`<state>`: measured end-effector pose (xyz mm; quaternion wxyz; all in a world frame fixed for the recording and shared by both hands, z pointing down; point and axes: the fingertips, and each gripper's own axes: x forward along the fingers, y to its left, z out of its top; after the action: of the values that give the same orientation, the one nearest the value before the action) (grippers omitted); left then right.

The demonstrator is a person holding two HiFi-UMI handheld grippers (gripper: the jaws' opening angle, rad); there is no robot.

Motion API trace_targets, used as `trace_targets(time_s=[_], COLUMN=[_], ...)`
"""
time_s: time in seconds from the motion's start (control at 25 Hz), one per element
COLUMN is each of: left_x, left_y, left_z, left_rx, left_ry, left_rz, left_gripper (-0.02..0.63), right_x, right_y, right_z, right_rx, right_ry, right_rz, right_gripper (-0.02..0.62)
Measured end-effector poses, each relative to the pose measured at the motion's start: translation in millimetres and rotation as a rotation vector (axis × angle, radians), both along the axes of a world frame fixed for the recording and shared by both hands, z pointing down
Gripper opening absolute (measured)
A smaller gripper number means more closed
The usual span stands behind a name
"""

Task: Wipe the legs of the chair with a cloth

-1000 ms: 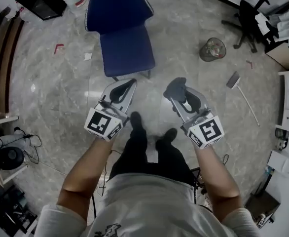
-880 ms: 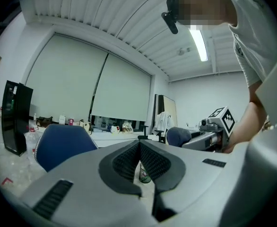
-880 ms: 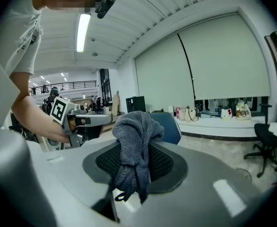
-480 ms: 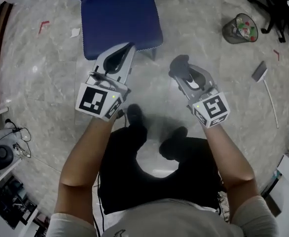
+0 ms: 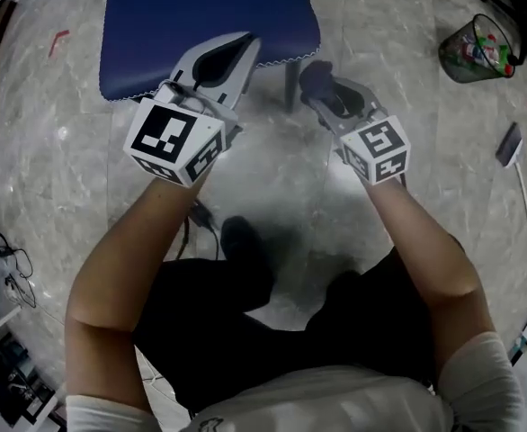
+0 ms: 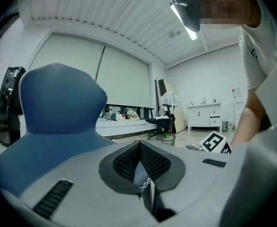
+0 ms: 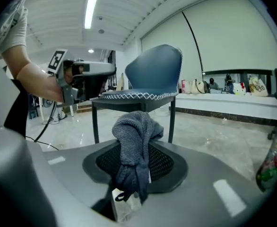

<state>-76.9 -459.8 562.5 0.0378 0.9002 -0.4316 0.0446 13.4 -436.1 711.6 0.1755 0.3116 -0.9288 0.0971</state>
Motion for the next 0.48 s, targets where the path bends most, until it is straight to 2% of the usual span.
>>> trace_targets(time_s=[0.2,0.36,0.48], left_x=[-2,-6,-5], left_y=[-6,-7,-8], left_z=[-3,-5,-6], left_rx=[-0.016,-0.016,-0.014], left_ry=[-0.002,0.02,0.03], left_rz=[-0.022,-0.025,-0.033], left_gripper=[0.006,0.006,0.006], right_x=[-16,-24,-23], right_y=[-27,-32,-34], right_z=[4,-17,-13], right_rx=[0.012,0.059,0.094], right_ry=[-0.024,-0.008,0.004], right_rz=[0.038,0.048,0.043], right_gripper=[0.133,0.135,0.135])
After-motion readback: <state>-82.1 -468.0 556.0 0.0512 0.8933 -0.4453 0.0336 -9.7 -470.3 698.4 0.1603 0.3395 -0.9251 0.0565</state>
